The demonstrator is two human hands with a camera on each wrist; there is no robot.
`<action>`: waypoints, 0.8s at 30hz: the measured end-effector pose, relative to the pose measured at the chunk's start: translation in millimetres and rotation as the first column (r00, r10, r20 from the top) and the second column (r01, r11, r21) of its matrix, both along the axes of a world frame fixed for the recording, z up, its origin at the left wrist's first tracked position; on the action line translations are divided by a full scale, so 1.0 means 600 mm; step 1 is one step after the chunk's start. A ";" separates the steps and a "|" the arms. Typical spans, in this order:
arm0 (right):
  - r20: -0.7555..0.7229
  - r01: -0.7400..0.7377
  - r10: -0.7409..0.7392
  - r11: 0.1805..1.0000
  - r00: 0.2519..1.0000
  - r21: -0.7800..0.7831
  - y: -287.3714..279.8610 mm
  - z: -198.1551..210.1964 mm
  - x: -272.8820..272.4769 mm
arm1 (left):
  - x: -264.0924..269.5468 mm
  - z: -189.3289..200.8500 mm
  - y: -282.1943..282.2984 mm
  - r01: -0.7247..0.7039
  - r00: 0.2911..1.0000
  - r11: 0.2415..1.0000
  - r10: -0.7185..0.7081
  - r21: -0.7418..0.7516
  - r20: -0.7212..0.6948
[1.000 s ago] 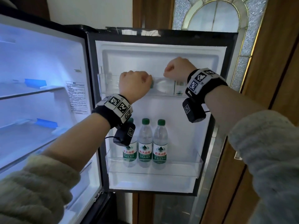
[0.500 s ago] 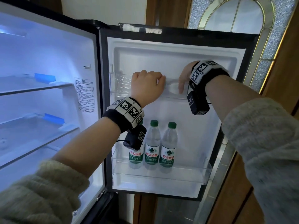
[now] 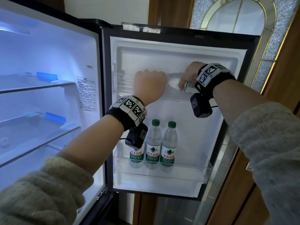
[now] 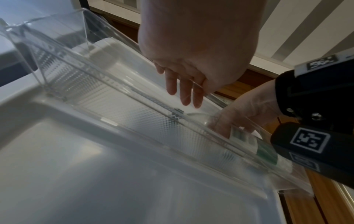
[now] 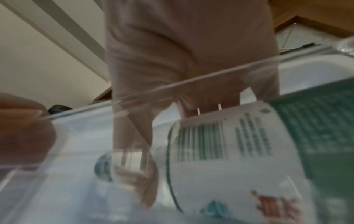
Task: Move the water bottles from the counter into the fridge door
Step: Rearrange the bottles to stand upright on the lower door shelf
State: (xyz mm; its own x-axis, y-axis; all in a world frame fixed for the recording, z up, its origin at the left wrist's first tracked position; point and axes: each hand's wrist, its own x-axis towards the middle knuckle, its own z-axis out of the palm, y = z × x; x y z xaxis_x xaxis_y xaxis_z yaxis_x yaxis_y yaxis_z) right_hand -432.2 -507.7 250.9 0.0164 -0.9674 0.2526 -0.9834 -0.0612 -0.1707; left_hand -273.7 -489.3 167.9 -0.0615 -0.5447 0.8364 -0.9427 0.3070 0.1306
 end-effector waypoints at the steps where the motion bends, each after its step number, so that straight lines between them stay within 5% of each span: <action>1: 0.004 -0.007 0.007 0.999 1.000 -0.031 -0.001 -0.001 0.004 | 0.000 0.000 0.002 0.003 1.000 1.000 -0.003 0.003 0.001; 13: 0.257 0.037 0.128 0.832 0.958 -0.553 0.023 -0.013 0.005 | -0.006 -0.003 0.002 -0.039 0.999 0.999 0.039 0.009 -0.018; 18: 0.541 0.061 0.450 0.726 0.710 -0.685 0.042 0.021 0.009 | -0.010 0.000 0.010 0.125 0.976 0.991 -0.114 0.047 -0.188; 24: 0.544 0.038 0.730 0.583 0.414 -0.812 0.082 0.066 0.028 | -0.025 0.016 0.041 0.365 0.824 0.927 -0.366 -0.089 -0.432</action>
